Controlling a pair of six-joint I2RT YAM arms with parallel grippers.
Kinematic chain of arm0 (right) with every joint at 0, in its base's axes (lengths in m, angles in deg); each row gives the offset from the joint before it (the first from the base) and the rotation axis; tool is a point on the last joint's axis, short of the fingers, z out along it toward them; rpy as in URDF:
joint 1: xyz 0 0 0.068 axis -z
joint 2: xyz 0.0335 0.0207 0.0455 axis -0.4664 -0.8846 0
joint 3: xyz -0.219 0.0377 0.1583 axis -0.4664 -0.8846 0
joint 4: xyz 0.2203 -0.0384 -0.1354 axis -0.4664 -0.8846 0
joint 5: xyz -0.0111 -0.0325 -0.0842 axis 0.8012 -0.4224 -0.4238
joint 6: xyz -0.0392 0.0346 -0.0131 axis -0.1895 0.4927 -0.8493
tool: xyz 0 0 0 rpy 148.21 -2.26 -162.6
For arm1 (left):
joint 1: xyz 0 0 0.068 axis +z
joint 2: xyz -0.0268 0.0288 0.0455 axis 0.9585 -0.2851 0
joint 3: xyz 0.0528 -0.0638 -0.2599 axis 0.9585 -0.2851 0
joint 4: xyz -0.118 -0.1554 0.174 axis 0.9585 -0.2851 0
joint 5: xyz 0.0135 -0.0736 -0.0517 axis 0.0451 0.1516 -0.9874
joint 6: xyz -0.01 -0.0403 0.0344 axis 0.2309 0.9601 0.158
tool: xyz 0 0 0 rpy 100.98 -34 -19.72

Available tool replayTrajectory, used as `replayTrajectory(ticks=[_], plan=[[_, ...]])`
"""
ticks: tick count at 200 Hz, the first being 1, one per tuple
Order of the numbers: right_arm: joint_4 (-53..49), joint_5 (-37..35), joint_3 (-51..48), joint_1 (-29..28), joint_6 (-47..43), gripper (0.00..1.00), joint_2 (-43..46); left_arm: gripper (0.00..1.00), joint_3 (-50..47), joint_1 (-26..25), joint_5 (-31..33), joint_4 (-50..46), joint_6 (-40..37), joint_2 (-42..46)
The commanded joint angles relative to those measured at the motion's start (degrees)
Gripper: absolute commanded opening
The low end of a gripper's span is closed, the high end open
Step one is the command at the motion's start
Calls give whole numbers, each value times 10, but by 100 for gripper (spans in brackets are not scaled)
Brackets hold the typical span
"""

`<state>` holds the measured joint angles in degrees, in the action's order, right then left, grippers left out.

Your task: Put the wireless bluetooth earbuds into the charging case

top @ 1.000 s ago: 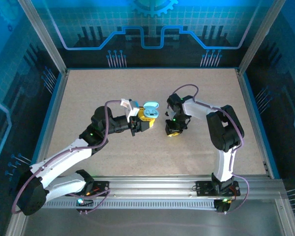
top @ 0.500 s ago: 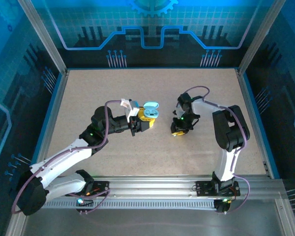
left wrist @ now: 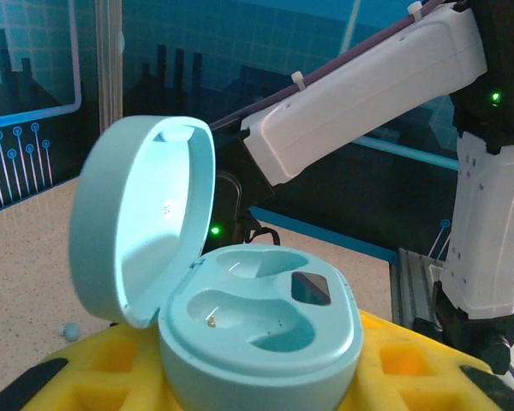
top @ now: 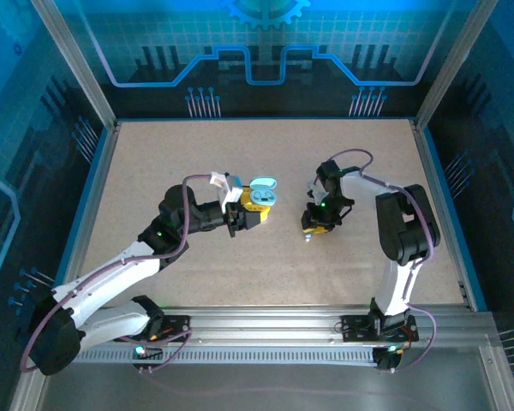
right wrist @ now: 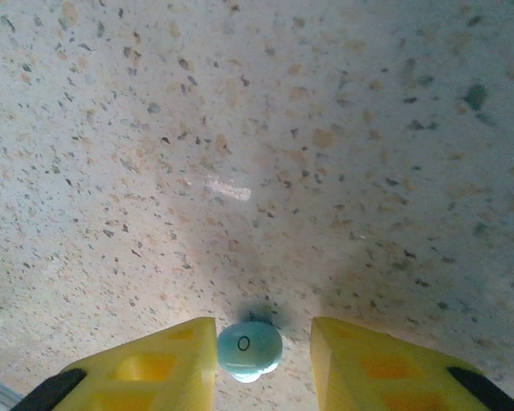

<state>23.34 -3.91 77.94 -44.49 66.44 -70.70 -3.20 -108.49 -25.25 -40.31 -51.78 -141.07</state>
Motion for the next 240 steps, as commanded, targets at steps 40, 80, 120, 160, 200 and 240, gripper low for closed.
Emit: replayTrajectory(ticks=[40, 80, 120, 160, 200, 240], plan=[[-7, -17, -19, -6, 54, 42, 41, 37, 0, -4, 0, 9, 1, -1], [-4, -16, -19, -22, 69, 40, 28, 37, -1, -3, 1, 7, -1, 2], [0, -22, -8, -38, 78, 38, 8, 37, -3, -3, 0, 7, -1, 4], [-7, -35, 5, -46, 73, 38, 2, 37, -4, -3, 4, 5, -3, 8], [-11, -40, 16, -50, 63, 38, -10, 37, -2, -3, 2, 7, -2, 4], [-14, -40, 27, -57, 57, 36, -22, 37, -2, -4, 2, 6, -2, 3]])
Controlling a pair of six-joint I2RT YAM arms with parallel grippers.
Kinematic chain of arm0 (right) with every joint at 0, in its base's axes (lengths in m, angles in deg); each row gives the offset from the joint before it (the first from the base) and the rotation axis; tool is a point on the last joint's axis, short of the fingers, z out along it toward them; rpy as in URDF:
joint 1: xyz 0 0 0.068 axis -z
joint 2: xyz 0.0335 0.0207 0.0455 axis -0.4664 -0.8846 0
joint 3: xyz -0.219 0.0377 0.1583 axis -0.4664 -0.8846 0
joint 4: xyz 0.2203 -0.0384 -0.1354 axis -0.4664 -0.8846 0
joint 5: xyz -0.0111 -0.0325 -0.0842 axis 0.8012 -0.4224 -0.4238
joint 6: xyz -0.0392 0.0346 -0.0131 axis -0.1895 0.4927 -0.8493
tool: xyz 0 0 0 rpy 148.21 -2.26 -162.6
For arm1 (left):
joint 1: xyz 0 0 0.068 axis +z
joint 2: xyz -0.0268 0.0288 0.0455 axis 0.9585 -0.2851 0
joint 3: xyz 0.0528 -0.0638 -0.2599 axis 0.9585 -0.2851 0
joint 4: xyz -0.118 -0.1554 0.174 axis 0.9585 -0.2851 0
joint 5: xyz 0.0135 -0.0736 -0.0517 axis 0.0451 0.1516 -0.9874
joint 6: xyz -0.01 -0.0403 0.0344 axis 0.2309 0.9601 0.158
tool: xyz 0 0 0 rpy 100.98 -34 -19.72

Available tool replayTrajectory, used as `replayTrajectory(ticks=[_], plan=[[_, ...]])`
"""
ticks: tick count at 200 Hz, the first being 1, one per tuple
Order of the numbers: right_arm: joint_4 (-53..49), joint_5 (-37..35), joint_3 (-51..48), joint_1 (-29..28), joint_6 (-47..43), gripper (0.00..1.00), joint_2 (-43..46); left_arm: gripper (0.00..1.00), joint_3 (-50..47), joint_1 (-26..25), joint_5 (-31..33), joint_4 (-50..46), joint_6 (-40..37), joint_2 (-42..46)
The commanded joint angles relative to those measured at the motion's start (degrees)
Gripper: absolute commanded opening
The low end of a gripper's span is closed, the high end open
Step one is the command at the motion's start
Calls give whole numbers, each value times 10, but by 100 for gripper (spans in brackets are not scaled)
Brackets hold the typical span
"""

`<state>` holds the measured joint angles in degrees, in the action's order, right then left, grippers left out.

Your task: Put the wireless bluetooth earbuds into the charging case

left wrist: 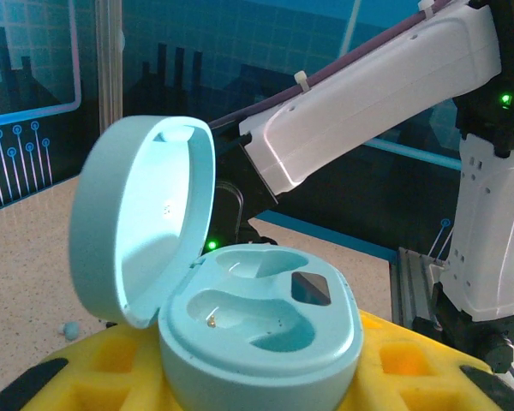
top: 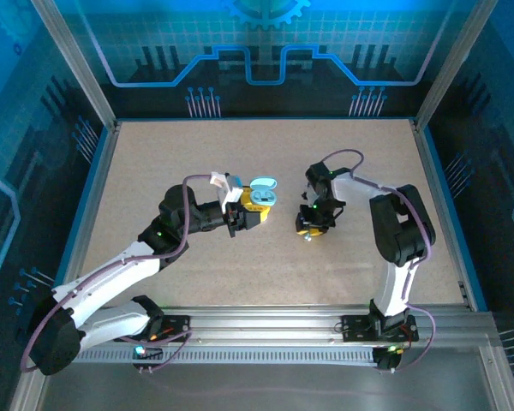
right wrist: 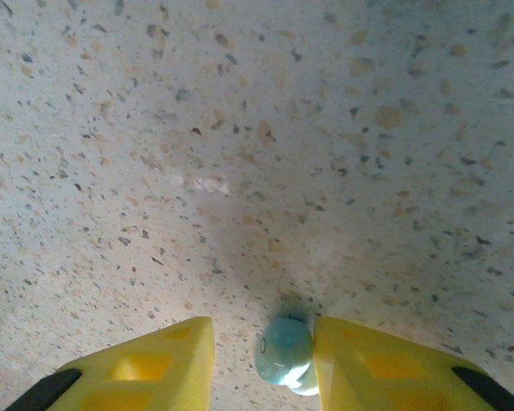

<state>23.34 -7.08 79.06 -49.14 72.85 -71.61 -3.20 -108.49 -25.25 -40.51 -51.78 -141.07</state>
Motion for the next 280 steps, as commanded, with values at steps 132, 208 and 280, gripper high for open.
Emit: replayTrajectory(ticks=[132, 208, 280], plan=[[-64, -68, 47, -34, -34, 27, -41, 37, 1, -3, 1, 9, 1, -1], [-81, -71, 55, -40, -40, 27, -43, 37, -3, -3, 3, 7, -1, 3], [-96, -73, 58, -43, -40, 23, -47, 37, -4, -4, 4, 6, -2, 5]])
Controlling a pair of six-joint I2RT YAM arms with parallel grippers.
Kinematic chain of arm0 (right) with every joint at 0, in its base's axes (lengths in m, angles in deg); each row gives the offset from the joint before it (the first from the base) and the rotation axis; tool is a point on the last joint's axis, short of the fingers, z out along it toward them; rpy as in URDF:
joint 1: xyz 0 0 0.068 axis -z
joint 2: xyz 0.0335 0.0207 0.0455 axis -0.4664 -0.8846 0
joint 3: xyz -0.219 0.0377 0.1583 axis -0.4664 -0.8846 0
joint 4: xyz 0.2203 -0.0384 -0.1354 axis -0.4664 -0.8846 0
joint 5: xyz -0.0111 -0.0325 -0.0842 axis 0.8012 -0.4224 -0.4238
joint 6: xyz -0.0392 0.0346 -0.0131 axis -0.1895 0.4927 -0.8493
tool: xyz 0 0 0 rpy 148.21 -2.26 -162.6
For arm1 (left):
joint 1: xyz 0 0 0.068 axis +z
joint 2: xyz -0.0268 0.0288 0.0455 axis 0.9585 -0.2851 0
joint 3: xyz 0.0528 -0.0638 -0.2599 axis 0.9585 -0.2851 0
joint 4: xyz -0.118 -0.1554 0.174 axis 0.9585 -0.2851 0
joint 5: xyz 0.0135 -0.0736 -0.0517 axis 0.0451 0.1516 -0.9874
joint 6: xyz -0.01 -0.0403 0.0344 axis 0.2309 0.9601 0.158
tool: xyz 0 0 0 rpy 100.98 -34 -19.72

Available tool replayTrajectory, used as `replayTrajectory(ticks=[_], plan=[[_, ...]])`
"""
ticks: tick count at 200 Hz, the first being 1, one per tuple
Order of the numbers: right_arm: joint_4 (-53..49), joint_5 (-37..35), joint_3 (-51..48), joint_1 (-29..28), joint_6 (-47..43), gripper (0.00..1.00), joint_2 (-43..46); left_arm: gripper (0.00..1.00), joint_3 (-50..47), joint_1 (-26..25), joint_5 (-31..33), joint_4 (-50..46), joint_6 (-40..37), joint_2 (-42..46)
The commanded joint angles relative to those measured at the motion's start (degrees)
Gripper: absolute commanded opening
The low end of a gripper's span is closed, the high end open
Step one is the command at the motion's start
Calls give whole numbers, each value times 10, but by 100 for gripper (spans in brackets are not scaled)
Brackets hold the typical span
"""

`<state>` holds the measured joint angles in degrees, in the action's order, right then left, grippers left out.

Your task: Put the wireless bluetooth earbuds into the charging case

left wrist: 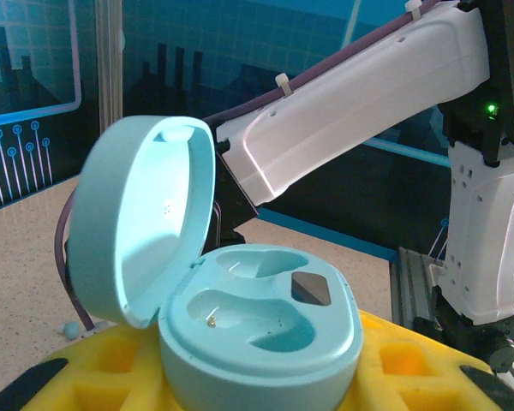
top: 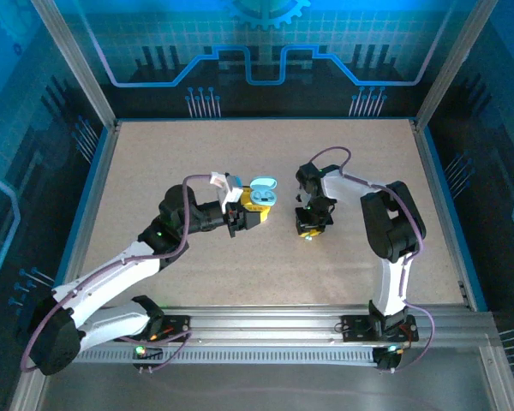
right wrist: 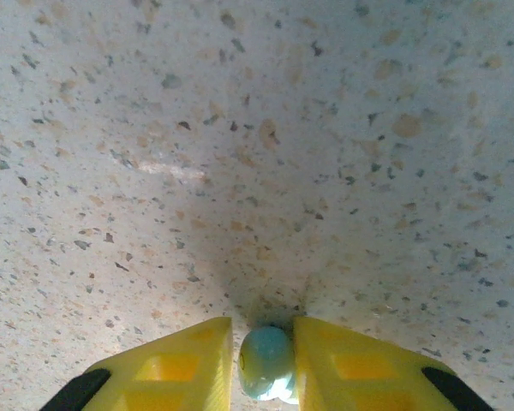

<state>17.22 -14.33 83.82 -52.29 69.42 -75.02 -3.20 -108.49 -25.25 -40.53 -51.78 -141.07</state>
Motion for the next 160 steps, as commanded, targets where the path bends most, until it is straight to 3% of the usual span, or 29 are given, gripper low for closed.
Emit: replayTrajectory(ticks=[1, 56, 77, 97, 121, 160], plan=[[-36, -1, 10, -11, -7, 23, -13, 37, -4, -4, 4, 6, -2, 5], [-31, -10, 10, -12, -2, 18, 18, 37, -5, -3, 7, 4, -3, 6], [-17, 24, 5, -3, -1, 17, 57, 37, -6, -3, 10, 5, -4, 6], [23, 103, -9, 15, 6, 17, 117, 37, -7, -3, 16, 3, -9, 4], [100, 254, -31, 46, 30, 18, 194, 37, -9, -2, 27, 2, -16, 0], [191, 465, -41, 80, 77, 18, 250, 37, -10, 2, 48, 3, -33, -12]])
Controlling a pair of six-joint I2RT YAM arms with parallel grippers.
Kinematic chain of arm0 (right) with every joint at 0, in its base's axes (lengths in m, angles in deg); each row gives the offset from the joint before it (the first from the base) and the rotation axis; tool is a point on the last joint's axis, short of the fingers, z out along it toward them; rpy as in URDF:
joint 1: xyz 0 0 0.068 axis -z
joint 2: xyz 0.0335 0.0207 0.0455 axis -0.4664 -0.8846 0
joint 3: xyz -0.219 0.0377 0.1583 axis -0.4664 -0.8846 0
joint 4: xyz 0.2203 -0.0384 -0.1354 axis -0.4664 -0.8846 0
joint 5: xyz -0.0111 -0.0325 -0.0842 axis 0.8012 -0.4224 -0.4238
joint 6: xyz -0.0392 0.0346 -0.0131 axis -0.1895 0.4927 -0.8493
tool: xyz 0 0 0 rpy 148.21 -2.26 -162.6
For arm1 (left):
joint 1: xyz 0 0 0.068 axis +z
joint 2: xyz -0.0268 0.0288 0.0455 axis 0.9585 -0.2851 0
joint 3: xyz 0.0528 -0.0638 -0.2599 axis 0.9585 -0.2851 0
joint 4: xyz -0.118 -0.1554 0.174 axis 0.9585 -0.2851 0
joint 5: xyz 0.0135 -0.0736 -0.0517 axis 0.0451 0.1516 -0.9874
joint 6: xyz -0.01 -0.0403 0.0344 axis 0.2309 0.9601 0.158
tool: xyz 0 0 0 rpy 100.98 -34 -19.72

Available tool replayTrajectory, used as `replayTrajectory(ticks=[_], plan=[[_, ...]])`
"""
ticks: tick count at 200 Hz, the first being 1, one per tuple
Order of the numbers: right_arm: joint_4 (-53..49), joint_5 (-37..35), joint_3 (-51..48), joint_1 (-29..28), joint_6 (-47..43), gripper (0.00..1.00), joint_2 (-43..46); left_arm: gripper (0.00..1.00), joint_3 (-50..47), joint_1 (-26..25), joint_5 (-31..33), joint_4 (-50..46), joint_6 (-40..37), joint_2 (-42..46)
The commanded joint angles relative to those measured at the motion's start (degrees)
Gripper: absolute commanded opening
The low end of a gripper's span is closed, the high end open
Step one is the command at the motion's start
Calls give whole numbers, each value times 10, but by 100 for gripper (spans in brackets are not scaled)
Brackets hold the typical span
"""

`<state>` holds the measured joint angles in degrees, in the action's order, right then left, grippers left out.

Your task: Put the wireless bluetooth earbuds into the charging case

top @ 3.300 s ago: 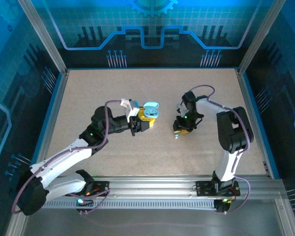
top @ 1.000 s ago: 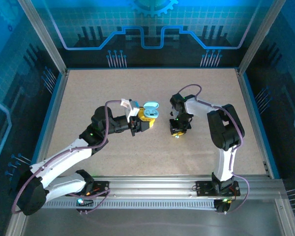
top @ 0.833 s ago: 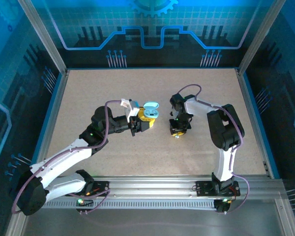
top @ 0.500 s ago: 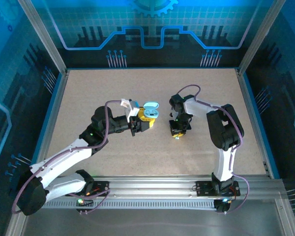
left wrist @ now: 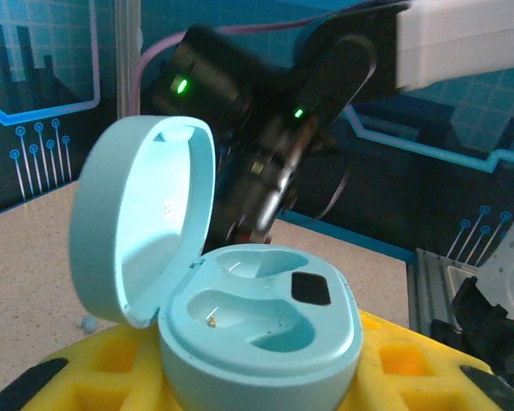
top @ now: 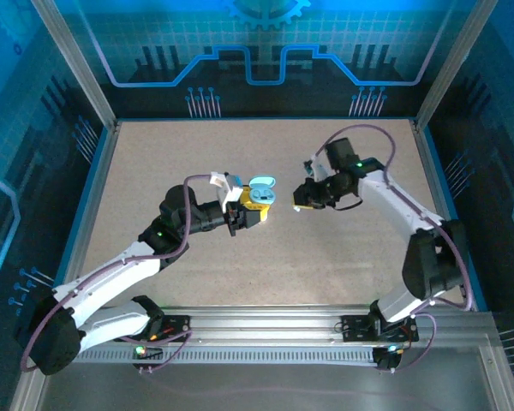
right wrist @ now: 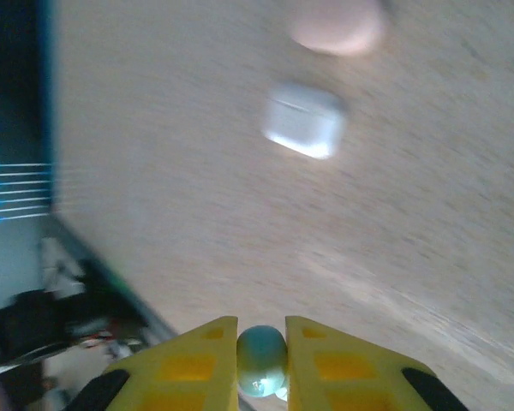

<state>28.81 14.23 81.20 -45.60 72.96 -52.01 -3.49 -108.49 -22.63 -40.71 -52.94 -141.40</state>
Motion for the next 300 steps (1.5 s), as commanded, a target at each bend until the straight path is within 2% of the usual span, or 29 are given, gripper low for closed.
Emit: replayTrajectory(ticks=[1, 41, 87, 142, 174, 235, 300], plan=[[77, 183, -15, 14, 43, 18, 21, 37, -7, 2, 22, 5, -22, -9], [202, 308, -33, 33, 143, 19, 51, 37, -19, 11, 57, 38, -28, -21], [243, 354, -29, 35, 192, 19, 70, 37, -29, 12, 91, 66, -42, -29], [240, 340, -6, 29, 201, 19, 90, 37, -34, 10, 74, 108, -54, -51], [130, 267, 36, 3, 100, 19, 91, 37, -46, 9, 48, 176, -53, -70], [149, 206, 38, -31, 85, 19, 98, 37, -46, 1, 16, 223, -59, -86], [159, 199, 49, -40, 82, 19, 97, 37, -38, -5, 8, 210, -62, -85]])
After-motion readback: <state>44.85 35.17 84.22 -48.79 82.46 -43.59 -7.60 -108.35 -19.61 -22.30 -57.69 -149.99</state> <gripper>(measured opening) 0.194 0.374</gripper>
